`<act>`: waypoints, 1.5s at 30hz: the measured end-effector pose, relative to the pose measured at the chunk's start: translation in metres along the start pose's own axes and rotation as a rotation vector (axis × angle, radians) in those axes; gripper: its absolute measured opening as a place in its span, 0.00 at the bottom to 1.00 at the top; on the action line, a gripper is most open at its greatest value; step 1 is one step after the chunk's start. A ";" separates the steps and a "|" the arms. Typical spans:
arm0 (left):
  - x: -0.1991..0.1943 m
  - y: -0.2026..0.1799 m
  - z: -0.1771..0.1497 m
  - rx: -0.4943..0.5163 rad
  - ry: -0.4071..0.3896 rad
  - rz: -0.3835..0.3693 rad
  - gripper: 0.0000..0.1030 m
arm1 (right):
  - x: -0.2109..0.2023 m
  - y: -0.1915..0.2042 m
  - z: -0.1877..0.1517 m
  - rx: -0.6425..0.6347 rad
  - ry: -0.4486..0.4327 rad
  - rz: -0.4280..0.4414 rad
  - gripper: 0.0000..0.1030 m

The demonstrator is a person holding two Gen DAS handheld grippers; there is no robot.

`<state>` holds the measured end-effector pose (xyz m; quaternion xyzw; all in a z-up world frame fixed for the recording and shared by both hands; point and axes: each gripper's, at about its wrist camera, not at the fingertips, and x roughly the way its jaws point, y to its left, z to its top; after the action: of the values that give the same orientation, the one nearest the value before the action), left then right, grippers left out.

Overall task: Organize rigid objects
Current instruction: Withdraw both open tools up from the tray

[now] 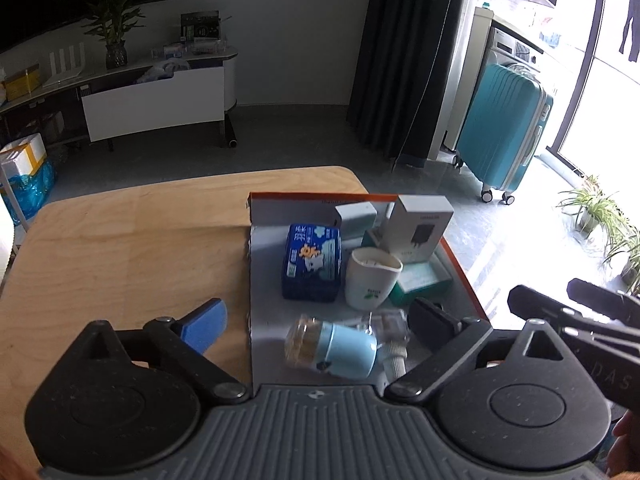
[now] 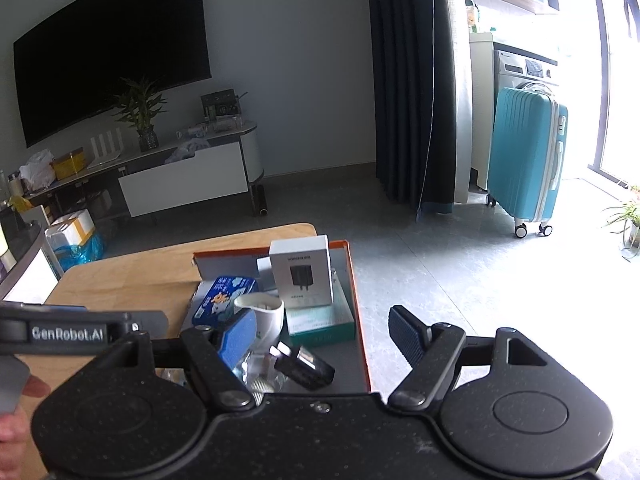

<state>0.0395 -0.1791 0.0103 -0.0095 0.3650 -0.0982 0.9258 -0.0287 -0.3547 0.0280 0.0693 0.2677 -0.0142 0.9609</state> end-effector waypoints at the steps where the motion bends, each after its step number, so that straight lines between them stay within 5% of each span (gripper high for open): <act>1: -0.002 0.000 -0.004 0.001 0.002 0.001 0.99 | -0.002 0.001 -0.002 -0.004 0.001 0.001 0.84; 16: -0.022 -0.005 -0.054 -0.004 0.027 0.030 1.00 | -0.024 0.007 -0.031 -0.029 0.020 -0.002 0.86; 45: -0.020 -0.006 -0.068 0.013 0.082 0.075 1.00 | -0.030 0.016 -0.038 -0.041 0.035 -0.014 0.87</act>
<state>-0.0217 -0.1775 -0.0253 0.0140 0.4022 -0.0662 0.9130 -0.0731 -0.3341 0.0129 0.0480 0.2853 -0.0141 0.9571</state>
